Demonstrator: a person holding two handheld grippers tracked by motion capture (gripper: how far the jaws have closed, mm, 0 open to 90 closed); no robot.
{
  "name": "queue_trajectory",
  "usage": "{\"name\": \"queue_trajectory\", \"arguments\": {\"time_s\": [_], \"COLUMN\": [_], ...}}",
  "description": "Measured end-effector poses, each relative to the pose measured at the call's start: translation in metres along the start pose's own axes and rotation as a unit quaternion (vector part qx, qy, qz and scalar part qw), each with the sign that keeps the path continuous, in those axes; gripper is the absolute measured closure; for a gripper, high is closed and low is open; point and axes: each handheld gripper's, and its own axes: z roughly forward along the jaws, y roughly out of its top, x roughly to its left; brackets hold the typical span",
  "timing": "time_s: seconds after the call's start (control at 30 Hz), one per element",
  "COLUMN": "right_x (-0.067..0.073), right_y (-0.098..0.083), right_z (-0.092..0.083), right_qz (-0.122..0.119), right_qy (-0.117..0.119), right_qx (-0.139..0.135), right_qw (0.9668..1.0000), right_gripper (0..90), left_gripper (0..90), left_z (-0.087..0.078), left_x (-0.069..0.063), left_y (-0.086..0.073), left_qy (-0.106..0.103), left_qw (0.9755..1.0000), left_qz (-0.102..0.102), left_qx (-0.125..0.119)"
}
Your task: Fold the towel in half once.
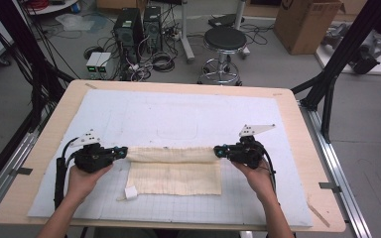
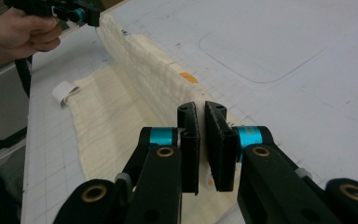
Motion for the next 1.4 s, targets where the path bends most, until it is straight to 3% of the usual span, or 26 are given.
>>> {"name": "queue_trajectory", "arguments": {"time_s": [0.3,0.57,0.7,1.1,1.4], "right_x": [0.013,0.023,0.029,0.035,0.039], "right_y": [-0.02,-0.036,-0.044,-0.054,-0.059], "right_z": [-0.001,0.0,-0.001,0.002,0.002], "right_qz": [-0.003,-0.003,-0.007,-0.004,-0.004], "right_qy": [0.005,0.008,0.009,0.01,0.017], "right_qx": [0.005,0.02,0.032,0.055,0.069], "right_qw": [1.0,0.9998,0.9994,0.9984,0.9975], "right_gripper": [84.4,84.4,84.3,84.0,83.7], "left_gripper": [87.8,87.6,87.1,87.0,86.5], "left_z": [-0.004,-0.012,-0.015,-0.016,-0.017], "left_x": [-0.01,-0.019,-0.024,-0.03,-0.031], "left_y": [-0.022,-0.033,-0.04,-0.048,-0.052], "left_qy": [-0.007,-0.019,-0.023,-0.04,-0.048], "left_qw": [1.0,0.9997,0.999,0.9969,0.9961], "left_qz": [-0.005,0.011,0.025,0.044,0.041], "left_qx": [-0.001,0.011,0.029,0.052,0.062]}}
